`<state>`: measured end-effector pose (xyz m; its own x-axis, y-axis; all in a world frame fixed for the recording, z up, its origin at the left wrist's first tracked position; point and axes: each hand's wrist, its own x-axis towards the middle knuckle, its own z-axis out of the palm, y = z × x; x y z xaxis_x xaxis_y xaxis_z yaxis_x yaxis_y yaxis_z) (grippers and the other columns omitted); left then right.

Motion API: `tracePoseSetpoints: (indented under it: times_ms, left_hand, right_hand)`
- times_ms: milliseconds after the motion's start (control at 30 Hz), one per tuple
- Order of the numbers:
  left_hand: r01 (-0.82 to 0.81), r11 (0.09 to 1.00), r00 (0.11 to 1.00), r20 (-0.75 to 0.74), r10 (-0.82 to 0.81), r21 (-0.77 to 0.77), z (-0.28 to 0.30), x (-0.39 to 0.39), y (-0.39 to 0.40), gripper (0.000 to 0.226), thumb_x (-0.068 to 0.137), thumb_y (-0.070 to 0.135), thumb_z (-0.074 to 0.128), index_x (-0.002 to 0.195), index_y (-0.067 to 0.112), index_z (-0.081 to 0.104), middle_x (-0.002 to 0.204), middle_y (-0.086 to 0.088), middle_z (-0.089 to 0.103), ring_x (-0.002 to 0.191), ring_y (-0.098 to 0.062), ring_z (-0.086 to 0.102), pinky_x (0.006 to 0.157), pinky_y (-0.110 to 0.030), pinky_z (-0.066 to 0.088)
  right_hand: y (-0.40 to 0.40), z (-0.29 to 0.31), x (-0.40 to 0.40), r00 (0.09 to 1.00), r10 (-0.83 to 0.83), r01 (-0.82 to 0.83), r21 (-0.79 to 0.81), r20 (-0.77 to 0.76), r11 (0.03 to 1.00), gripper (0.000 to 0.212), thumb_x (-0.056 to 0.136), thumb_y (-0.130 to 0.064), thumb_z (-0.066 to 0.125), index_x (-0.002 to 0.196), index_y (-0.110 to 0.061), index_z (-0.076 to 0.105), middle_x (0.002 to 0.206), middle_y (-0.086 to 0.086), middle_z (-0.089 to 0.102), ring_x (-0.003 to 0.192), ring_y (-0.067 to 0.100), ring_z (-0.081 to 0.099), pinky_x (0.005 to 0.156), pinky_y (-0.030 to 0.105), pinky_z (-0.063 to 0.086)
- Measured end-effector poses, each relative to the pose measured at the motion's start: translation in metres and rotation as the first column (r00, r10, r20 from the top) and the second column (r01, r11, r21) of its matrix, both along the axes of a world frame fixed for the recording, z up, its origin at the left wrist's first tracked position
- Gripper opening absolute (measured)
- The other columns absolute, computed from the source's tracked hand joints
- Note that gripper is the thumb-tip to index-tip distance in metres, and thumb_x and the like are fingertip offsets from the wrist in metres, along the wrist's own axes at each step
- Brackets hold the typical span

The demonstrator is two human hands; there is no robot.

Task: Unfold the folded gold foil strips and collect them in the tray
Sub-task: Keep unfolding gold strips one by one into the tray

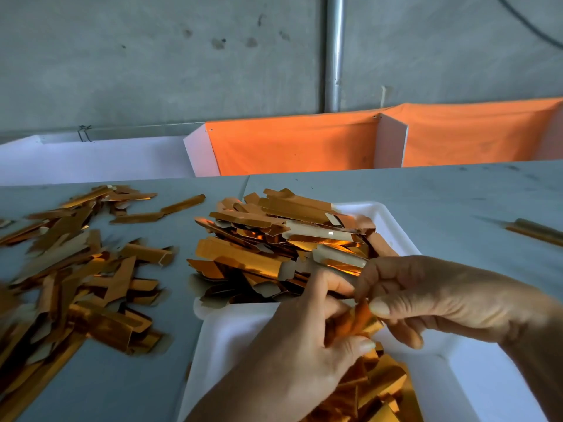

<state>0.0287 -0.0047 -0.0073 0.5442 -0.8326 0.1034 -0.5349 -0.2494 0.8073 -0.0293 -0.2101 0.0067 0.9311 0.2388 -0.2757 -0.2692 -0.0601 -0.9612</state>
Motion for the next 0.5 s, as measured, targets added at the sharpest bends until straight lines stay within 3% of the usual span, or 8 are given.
tracePoseSetpoints:
  times_ms: [67, 133, 233, 300, 400, 500]
  left_hand:
    - [0.003, 0.995, 1.000, 0.012, -0.004, 0.097, 0.000, 0.001, -0.001, 0.041, 0.083, 0.048, 0.064, 0.110, 0.046, 0.033, 0.104, 0.022, 0.067, 0.093, 0.004, 0.061, 0.089, -0.029, 0.049]
    - [0.022, 0.980, 0.999, 0.029, -0.028, 0.199, 0.000, 0.000, -0.002, 0.044, 0.079, 0.058, 0.062, 0.112, 0.046, 0.035, 0.109, 0.019, 0.065, 0.099, 0.003, 0.059, 0.091, -0.029, 0.048]
    - [-0.008, 0.968, 0.989, 0.142, -0.028, 0.249, -0.002, 0.000, -0.001, 0.040, 0.080, 0.065, 0.055, 0.111, 0.042, 0.045, 0.113, 0.018, 0.062, 0.103, 0.002, 0.056, 0.091, -0.027, 0.048]
    - [-0.041, 0.980, 0.979, 0.202, 0.001, 0.196, -0.003, 0.002, -0.002, 0.038, 0.083, 0.063, 0.051, 0.106, 0.034, 0.056, 0.103, 0.018, 0.062, 0.095, 0.003, 0.056, 0.086, -0.026, 0.049]
    - [-0.076, 0.984, 0.962, 0.272, 0.029, 0.163, -0.006, 0.004, -0.004, 0.037, 0.088, 0.058, 0.046, 0.102, 0.028, 0.063, 0.099, 0.016, 0.059, 0.093, 0.000, 0.054, 0.084, -0.028, 0.048]
    - [-0.081, 0.979, 0.939, 0.343, 0.012, 0.189, -0.011, 0.005, -0.007, 0.031, 0.093, 0.049, 0.045, 0.107, 0.027, 0.063, 0.101, 0.014, 0.059, 0.094, -0.001, 0.054, 0.085, -0.027, 0.048]
  right_hand:
    - [0.002, 0.001, 0.000, 0.996, -0.087, 0.089, -0.092, 0.030, 0.992, 0.029, 0.073, -0.026, 0.080, 0.091, -0.008, 0.067, 0.070, 0.009, 0.053, 0.049, 0.014, 0.052, 0.049, 0.019, 0.044]
    - [0.009, 0.001, 0.003, 0.948, -0.268, 0.295, -0.154, 0.174, 0.943, 0.011, 0.082, -0.022, 0.074, 0.082, -0.013, 0.068, 0.063, 0.006, 0.054, 0.050, 0.015, 0.051, 0.049, 0.019, 0.043]
    - [0.019, -0.001, 0.017, 0.730, -0.536, 0.637, -0.140, 0.423, 0.758, 0.020, 0.088, -0.014, 0.064, 0.070, -0.021, 0.068, 0.060, -0.001, 0.061, 0.055, 0.012, 0.059, 0.053, 0.018, 0.046]
    - [0.019, -0.001, 0.033, 0.626, -0.524, 0.748, -0.255, 0.577, 0.613, 0.018, 0.088, -0.022, 0.062, 0.074, -0.030, 0.069, 0.071, -0.009, 0.066, 0.067, 0.007, 0.061, 0.059, 0.018, 0.044]
    - [0.012, 0.001, 0.059, 0.705, -0.320, 0.701, -0.555, 0.633, 0.447, 0.018, 0.090, -0.030, 0.055, 0.090, -0.041, 0.069, 0.098, -0.015, 0.057, 0.090, 0.010, 0.055, 0.063, 0.010, 0.036]
    - [0.001, -0.010, 0.088, 0.827, -0.173, 0.556, -0.734, 0.535, 0.389, 0.031, 0.098, -0.019, 0.046, 0.125, -0.026, 0.061, 0.122, -0.003, 0.054, 0.115, 0.018, 0.048, 0.078, 0.012, 0.031]
